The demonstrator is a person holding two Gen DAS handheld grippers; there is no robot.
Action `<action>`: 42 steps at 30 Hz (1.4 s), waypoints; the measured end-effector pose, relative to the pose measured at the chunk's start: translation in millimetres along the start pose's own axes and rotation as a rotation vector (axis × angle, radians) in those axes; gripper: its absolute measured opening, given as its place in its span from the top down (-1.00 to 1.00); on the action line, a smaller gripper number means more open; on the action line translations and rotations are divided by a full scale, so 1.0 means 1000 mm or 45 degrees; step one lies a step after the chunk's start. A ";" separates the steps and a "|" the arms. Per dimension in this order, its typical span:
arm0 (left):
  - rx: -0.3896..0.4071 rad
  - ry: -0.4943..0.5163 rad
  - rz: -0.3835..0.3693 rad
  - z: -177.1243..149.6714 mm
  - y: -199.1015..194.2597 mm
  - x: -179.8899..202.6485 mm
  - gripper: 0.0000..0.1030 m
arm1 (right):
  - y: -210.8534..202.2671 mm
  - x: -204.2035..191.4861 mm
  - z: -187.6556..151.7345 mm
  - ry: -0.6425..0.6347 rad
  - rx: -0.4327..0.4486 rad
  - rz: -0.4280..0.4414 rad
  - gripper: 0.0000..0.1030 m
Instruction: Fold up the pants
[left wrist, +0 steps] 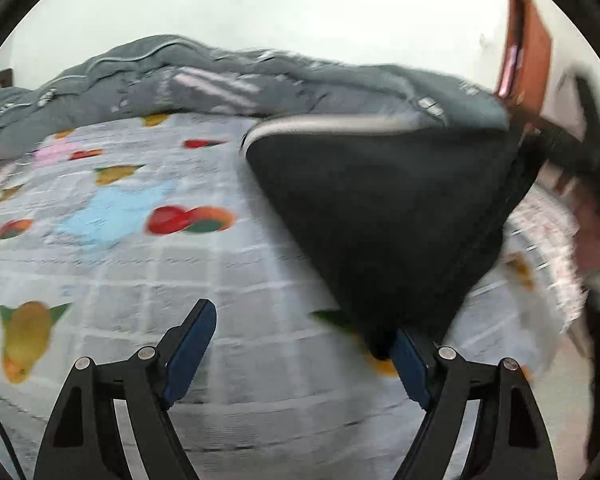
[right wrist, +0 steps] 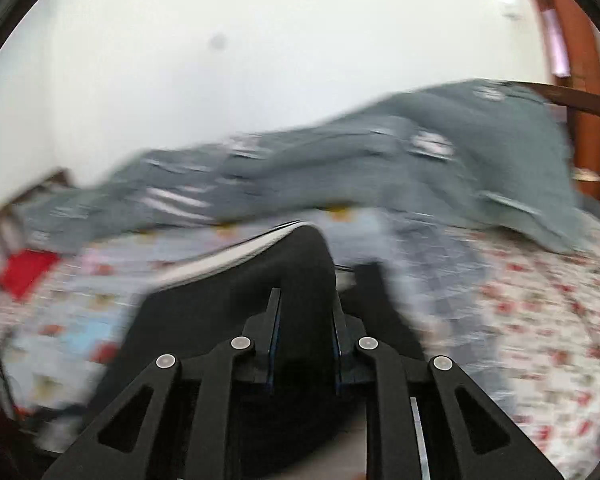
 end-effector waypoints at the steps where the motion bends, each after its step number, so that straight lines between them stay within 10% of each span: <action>1: -0.003 0.022 -0.011 0.001 0.002 0.007 -0.61 | 0.013 0.014 -0.011 0.012 -0.058 -0.074 0.64; 5: -0.026 0.094 0.044 -0.004 0.010 0.021 -0.61 | 0.041 0.038 -0.053 0.019 -0.143 -0.114 0.58; 16: 0.080 -0.039 -0.188 0.020 -0.035 0.010 -0.55 | -0.010 0.020 -0.024 -0.136 0.005 -0.198 0.36; 26: -0.232 0.026 0.149 0.030 0.045 0.037 -0.57 | 0.033 0.038 -0.061 -0.075 -0.175 -0.233 0.29; 42: -0.247 -0.072 0.053 0.028 0.045 0.025 -0.63 | 0.029 0.040 -0.059 -0.091 -0.199 -0.207 0.14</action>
Point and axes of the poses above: each gripper's, at about its wrist camera, not at the fingertips, and y roughly the way its jaws point, x to its right, z to its top, the point moved 4 cm from there along y, roughly the way its jaws point, and after that the axes turned 5 degrees about -x, right-handed, at the moved point
